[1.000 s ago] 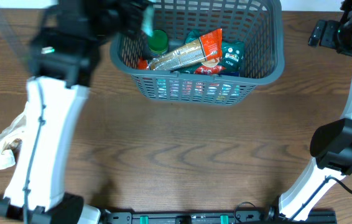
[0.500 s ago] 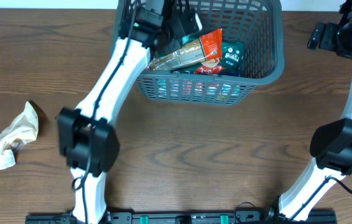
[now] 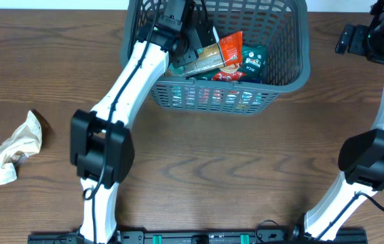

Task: Pack container
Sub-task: 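Carry the wipes pouch over the basket and release it inside, then move the left gripper down to the crumpled beige bag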

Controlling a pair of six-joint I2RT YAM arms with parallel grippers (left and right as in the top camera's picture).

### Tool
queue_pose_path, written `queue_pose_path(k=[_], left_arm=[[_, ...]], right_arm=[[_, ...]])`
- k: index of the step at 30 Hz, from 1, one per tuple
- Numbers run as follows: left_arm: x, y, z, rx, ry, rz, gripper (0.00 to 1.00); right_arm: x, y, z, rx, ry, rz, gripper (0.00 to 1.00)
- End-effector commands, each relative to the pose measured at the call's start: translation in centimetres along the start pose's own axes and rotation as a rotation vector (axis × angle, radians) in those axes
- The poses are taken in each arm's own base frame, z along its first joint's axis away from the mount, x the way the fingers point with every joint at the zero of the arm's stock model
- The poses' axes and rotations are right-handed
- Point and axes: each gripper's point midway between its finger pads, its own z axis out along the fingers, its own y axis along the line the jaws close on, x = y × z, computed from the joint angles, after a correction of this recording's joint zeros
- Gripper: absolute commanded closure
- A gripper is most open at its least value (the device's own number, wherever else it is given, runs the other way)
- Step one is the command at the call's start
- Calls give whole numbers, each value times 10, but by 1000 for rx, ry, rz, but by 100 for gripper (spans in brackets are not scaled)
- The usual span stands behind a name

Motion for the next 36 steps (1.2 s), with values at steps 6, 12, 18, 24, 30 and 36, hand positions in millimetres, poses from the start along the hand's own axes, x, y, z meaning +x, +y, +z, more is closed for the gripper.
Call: queue_pose_path(k=[6,12,18,24,30,36], left_arm=[[-36,94,-196,-446,-178,-66,46],[56,127,-274,-642,-18,-433,43],[186,109,-309,-691,212,-961,42],[278,47,-301,-391,635,-765,38],[307,28,-270,-176,558,-807,34],[362,4,-254,-44,598,-887,33]], right_arm=[[0,-2,1,1,2,-9,1],[0,-2,1,1,2,-16,1],[0,-2,1,1,1,-16,1],[-3,-2,1,0,-11,-15,1],[-3,-2,1,1,-13,-15,1],[-3,-2,1,2,-13,-22,1]])
